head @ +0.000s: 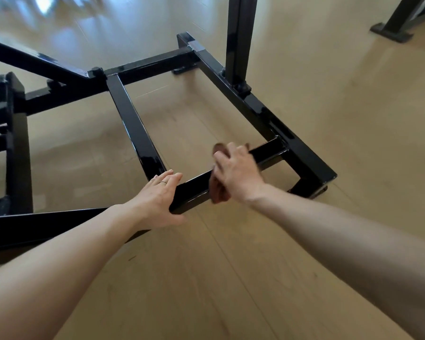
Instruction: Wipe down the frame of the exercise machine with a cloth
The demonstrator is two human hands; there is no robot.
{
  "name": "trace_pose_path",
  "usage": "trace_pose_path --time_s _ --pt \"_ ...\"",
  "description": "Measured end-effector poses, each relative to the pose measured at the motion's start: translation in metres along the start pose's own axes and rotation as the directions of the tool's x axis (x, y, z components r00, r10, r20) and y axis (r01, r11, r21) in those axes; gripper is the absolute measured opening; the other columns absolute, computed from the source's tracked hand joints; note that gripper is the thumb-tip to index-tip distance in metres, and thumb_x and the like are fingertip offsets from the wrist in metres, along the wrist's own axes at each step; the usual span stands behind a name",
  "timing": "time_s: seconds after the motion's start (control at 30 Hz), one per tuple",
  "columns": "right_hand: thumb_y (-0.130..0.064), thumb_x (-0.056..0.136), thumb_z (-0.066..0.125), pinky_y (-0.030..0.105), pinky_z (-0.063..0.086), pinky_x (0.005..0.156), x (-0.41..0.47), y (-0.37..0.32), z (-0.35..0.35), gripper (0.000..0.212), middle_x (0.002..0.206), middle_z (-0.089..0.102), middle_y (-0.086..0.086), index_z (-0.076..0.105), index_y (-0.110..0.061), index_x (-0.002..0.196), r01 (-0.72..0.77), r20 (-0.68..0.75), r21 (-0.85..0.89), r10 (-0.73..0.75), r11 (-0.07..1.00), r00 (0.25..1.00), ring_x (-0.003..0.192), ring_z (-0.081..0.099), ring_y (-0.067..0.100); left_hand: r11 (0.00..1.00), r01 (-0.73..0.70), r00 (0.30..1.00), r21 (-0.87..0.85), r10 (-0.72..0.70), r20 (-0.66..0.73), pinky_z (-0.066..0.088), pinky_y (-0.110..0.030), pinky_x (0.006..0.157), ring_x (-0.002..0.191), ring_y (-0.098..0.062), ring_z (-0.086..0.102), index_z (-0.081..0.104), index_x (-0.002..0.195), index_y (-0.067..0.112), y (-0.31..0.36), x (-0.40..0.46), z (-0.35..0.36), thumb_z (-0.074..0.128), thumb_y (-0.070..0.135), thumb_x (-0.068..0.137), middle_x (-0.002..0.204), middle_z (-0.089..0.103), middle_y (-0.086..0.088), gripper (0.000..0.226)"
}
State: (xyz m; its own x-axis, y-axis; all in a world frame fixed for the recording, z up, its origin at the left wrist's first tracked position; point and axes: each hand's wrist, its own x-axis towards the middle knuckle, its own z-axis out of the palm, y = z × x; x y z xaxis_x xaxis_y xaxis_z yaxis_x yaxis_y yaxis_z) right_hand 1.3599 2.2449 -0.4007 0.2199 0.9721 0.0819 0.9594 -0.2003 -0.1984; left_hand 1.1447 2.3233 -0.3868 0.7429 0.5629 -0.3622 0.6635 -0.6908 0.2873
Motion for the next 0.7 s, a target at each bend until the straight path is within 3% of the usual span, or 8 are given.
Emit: trace_pose_path --time_s 0.1,0.17,0.27,0.37,0.43,0.5,0.57,0.7 --pt "-0.036 0.104 0.048 0.041 0.041 0.089 -0.013 -0.044 0.001 0.019 0.117 0.045 0.008 0.057 -0.020 0.109 0.122 0.107 0.241 -0.152 0.963 0.983 0.107 0.045 0.030 0.991 0.029 1.000 -0.133 -0.028 0.002 0.017 -0.027 0.125 0.155 -0.017 0.014 0.011 0.162 0.011 0.015 -0.008 -0.009 0.083 0.053 0.076 0.165 0.028 -0.004 0.120" --pt "-0.037 0.105 0.046 0.038 0.045 0.087 -0.009 -0.050 -0.014 0.022 0.106 0.049 0.002 0.059 -0.019 0.103 -0.009 0.230 0.497 -0.121 0.868 0.966 0.104 0.050 0.027 0.978 0.032 0.999 -0.207 -0.033 -0.004 0.031 -0.028 0.118 0.145 -0.018 0.033 0.015 0.161 0.014 0.025 -0.018 -0.016 0.087 0.049 0.071 0.156 0.038 -0.001 0.121" --pt "-0.038 0.107 0.044 0.034 0.048 0.075 -0.002 -0.042 -0.048 0.029 0.094 0.062 0.004 0.064 -0.020 0.096 -0.318 0.429 0.770 -0.080 0.554 0.900 0.093 0.059 0.023 0.904 0.092 0.993 -0.418 -0.115 -0.030 0.039 -0.030 0.108 0.129 -0.014 0.044 0.033 0.143 0.029 0.036 -0.034 -0.030 0.090 0.047 0.066 0.137 0.041 0.005 0.097" --pt "-0.049 0.107 0.042 0.035 0.051 0.078 -0.011 -0.038 -0.072 0.039 0.098 0.067 0.011 0.067 -0.020 0.101 -0.544 0.583 0.798 -0.101 0.261 0.806 0.093 0.064 0.024 0.820 0.104 0.984 -0.563 -0.166 -0.059 0.045 -0.039 0.105 0.119 -0.018 0.052 0.046 0.125 0.026 0.047 -0.040 -0.048 0.082 0.042 0.082 0.126 0.048 0.000 0.058" --pt "-0.060 0.104 0.040 0.040 0.054 0.093 -0.014 -0.038 -0.085 0.053 0.115 0.073 0.015 0.069 -0.017 0.116 -0.625 0.641 0.766 -0.111 0.151 0.759 0.110 0.069 0.028 0.789 0.071 0.980 -0.610 -0.168 -0.103 0.048 -0.044 0.104 0.118 -0.021 0.058 0.052 0.128 0.025 0.057 -0.043 -0.060 0.075 0.035 0.089 0.123 0.059 -0.003 0.046" --pt "-0.068 0.102 0.036 0.044 0.051 0.104 -0.016 -0.040 -0.100 0.067 0.121 0.073 0.016 0.068 -0.015 0.127 -0.669 0.676 0.737 -0.097 0.096 0.731 0.116 0.068 0.031 0.742 0.075 0.974 -0.666 -0.199 -0.112 0.055 -0.032 0.092 0.104 -0.011 0.067 0.053 0.133 0.028 0.066 -0.048 -0.071 0.073 0.035 0.092 0.113 0.068 -0.001 0.046" --pt "-0.071 0.101 0.032 0.044 0.050 0.107 -0.018 -0.046 -0.117 0.074 0.122 0.072 0.016 0.067 -0.013 0.130 -0.688 0.689 0.724 -0.094 0.051 0.719 0.118 0.068 0.030 0.648 0.134 0.963 -0.750 -0.263 -0.055 0.053 -0.016 0.072 0.085 0.002 0.069 0.051 0.134 0.036 0.077 -0.059 -0.084 0.070 0.042 0.093 0.103 0.072 0.006 0.046" --pt "-0.074 0.100 0.031 0.045 0.052 0.105 -0.025 -0.059 -0.150 0.076 0.127 0.070 0.018 0.068 -0.014 0.130 -0.692 0.689 0.722 -0.080 -0.010 0.720 0.119 0.067 0.031 0.463 0.244 0.934 -0.852 -0.347 0.079 0.047 -0.023 0.073 0.080 0.007 0.069 0.055 0.116 0.054 0.094 -0.085 -0.113 0.063 0.054 0.094 0.086 0.074 0.023 0.024"
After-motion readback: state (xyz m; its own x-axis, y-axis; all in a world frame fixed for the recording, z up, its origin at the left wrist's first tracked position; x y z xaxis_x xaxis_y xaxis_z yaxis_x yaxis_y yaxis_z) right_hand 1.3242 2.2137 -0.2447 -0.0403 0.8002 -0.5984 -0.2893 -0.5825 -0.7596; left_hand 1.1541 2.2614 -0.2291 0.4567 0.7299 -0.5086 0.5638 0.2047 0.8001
